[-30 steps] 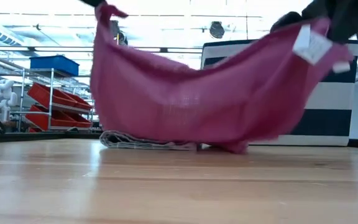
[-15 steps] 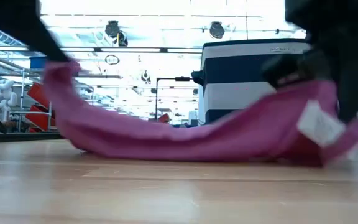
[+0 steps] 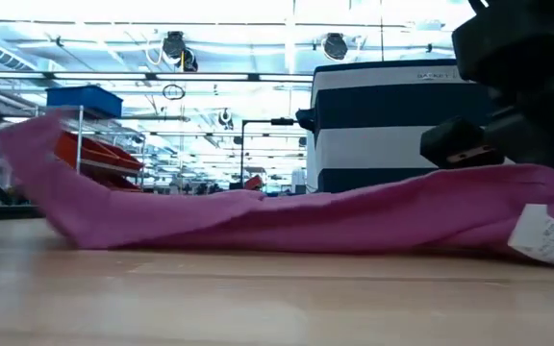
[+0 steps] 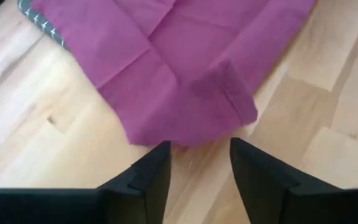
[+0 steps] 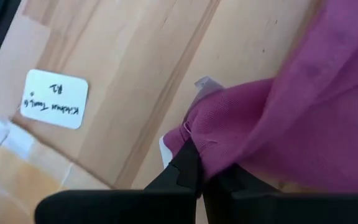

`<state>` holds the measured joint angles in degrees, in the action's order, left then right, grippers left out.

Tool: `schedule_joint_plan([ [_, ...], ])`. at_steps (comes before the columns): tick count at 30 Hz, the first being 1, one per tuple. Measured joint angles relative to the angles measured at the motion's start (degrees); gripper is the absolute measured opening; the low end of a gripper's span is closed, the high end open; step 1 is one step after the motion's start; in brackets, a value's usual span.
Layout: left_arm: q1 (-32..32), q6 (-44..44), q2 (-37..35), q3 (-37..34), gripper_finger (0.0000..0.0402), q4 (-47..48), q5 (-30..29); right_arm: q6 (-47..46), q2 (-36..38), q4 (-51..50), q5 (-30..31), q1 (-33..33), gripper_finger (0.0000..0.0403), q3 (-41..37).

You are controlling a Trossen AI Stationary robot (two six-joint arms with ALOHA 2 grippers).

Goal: Fold towel
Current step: Fold the pink towel

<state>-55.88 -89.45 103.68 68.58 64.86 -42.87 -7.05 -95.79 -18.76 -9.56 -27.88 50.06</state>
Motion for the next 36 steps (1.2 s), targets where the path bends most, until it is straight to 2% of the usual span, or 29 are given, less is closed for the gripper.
schedule_joint_plan([
  [7, -3.72, -0.79, 0.0, 0.0, 0.0183, 2.0, -3.09, -0.44, 0.0, -1.56, -2.84, 0.02, 0.0, 0.68],
  [9, -4.37, 3.06, 0.0, 0.0, 0.0183, -0.35, -3.78, -0.29, 0.0, -2.53, -2.86, 0.0, 0.0, 1.75],
  [11, -4.7, 10.8, 0.0, 0.0, 0.0183, -5.89, -3.41, 0.15, 0.0, -3.77, -3.12, 0.02, 0.0, 2.88],
  [14, -4.4, 24.96, 0.0, 0.0, 0.0183, -14.98, 0.95, 1.17, 0.0, -4.3, -4.18, 0.18, 0.0, 4.59],
  [17, -3.41, 31.36, 0.0, 0.0, 0.0183, -17.58, 5.29, 2.17, 0.0, -5.03, -4.2, 0.66, 0.0, 6.18],
  [22, -1.56, 32.35, 0.0, -0.81, 0.0183, -16.57, 11.51, 2.36, 0.0, -5.48, -4.1, 1.22, 0.0, 7.86],
  [27, 0.12, 34.14, 0.02, -5.63, 0.0183, -20.07, 20.41, 1.73, 0.0, -7.79, -4.13, 1.14, 0.0, 7.91],
  [30, 0.77, 35.46, 0.02, -7.61, 0.0183, -23.42, 21.03, 1.03, 0.0, -8.35, -4.11, 1.16, 0.0, 7.91],
  [36, 2.02, 38.4, 0.02, -8.11, 0.0183, -23.97, 20.96, 0.49, 0.0, -8.31, -4.11, 1.16, 0.0, 7.91],
])
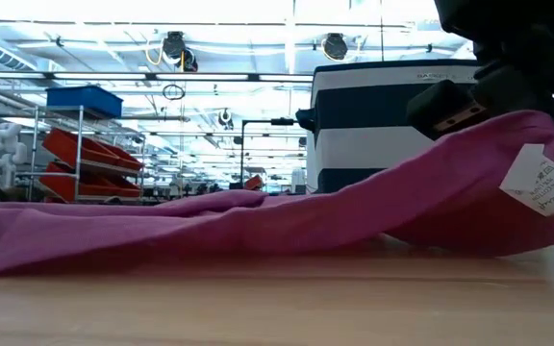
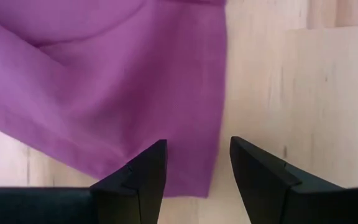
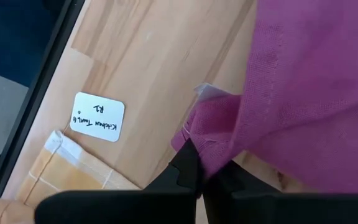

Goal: Fold towel
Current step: Fold the pink towel

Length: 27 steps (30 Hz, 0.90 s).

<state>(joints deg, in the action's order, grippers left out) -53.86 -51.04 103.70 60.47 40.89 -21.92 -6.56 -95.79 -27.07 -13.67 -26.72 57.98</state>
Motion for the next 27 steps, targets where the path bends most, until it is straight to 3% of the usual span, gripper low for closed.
schedule_joint_plan([
  [5, 1.59, 2.05, 0.0, -0.44, 0.0183, -0.39, -0.44, 0.1, 0.0, 0.19, 0.01, 0.0, 0.0, 0.0],
  [14, 4.16, 3.37, -0.33, -4.99, 0.0174, -7.59, 4.05, -0.14, 0.0, 0.57, 0.06, -0.18, 0.0, 0.0],
  [17, 4.76, 4.0, -0.32, -4.97, 0.0135, -7.7, 5.0, -0.1, 0.0, 0.69, 0.13, -0.37, 0.0, 0.0],
  [23, 4.98, 7.29, -0.2, -4.98, 0.0015, -6.43, 4.88, -0.25, 0.0, 0.68, 0.1, -0.37, 0.0, 0.0],
  [27, 5.0, 8.06, -0.45, -5.02, 0.0005, -6.17, 5.34, -0.35, 0.0, -0.03, 0.07, -0.44, 0.0, 0.01],
])
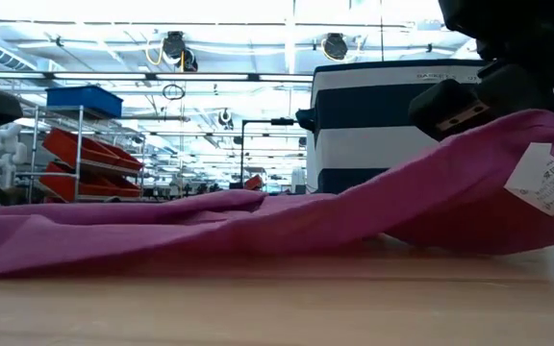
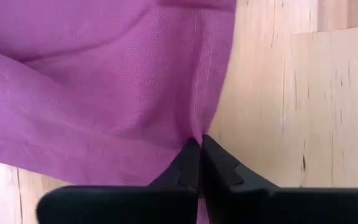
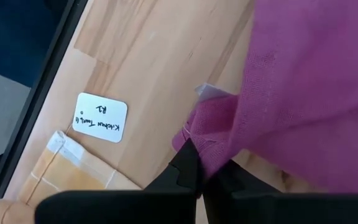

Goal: Fold towel
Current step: Fold the pink towel

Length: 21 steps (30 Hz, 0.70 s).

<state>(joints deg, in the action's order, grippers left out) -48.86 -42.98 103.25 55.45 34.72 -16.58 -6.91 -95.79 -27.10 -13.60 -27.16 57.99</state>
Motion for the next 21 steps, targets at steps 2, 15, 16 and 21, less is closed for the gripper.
schedule_joint_plan([
  [2, 0.0, -0.05, -0.85, 0.03, 0.0004, 0.3, 0.25, -0.82, 0.16, -1.68, 0.03, -0.29, 0.0, 0.03],
  [15, -1.39, 0.94, -10.27, 12.57, 0.0001, 20.41, -18.65, -8.0, 7.64, -16.96, 2.52, -1.1, 0.0, 0.28],
  [16, -1.16, 2.09, -10.89, 13.53, 0.0001, 20.24, -21.09, -8.02, 8.61, -17.52, 4.23, -1.25, 0.0, 0.75],
  [21, 0.98, 8.27, -11.15, 17.76, 0.0001, 21.96, -29.36, -6.62, 12.49, -22.61, 15.35, -1.48, 0.0, 6.04],
])
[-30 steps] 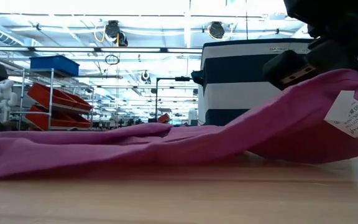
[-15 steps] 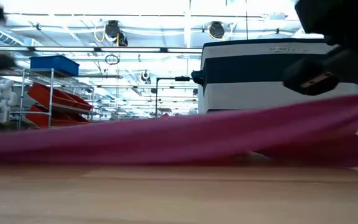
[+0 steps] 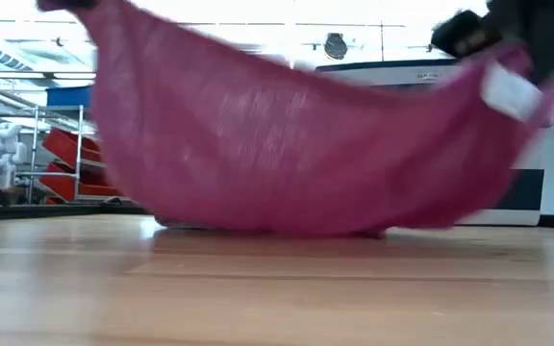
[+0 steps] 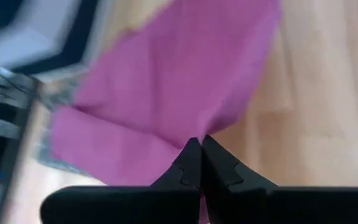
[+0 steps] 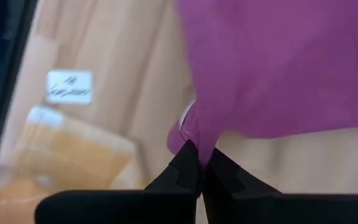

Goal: Fold towel
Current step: Fold the pink towel

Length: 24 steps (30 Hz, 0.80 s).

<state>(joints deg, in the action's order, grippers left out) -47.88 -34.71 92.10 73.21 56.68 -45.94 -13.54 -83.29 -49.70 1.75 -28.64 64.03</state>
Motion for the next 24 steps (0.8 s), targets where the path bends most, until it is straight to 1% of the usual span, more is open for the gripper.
schedule_joint_plan([
  [5, 2.66, 2.92, -0.02, 6.45, 0.0, 7.82, -8.06, 1.13, 2.03, -11.32, 10.49, 0.02, 0.0, 9.71],
  [9, 2.85, 5.32, -0.13, 13.41, 0.0, 14.12, -20.05, 0.91, 2.41, -21.77, 21.17, -0.95, 0.0, 19.53],
  [11, 2.85, 7.23, -0.13, 17.14, 0.0, 16.65, -26.1, 1.1, 2.41, -25.18, 25.58, -1.71, 0.0, 24.36],
  [14, 2.87, 12.89, -0.16, 22.2, 0.0, 17.64, -33.25, 1.18, 2.41, -29.96, 31.46, -2.77, 0.0, 31.33],
  [17, 2.86, 20.84, -0.16, 26.55, 0.0, 17.01, -38.07, 2.2, 2.41, -33.25, 36.82, -4.09, 0.0, 37.64],
  [20, 2.02, 28.19, -0.16, 30.38, 0.0, 15.33, -42.23, 3.82, 2.41, -34.91, 38.62, -5.97, 0.0, 43.59],
  [22, 0.75, 33.05, -0.16, 32.57, 0.0, 13.72, -43.94, 5.92, 2.41, -34.85, 37.6, -7.61, 0.0, 46.83],
  [24, -0.9, 37.69, -0.16, 34.21, 0.0, 10.82, -44.18, 7.23, 2.36, -34.42, 35.58, -9.49, 0.0, 49.7],
])
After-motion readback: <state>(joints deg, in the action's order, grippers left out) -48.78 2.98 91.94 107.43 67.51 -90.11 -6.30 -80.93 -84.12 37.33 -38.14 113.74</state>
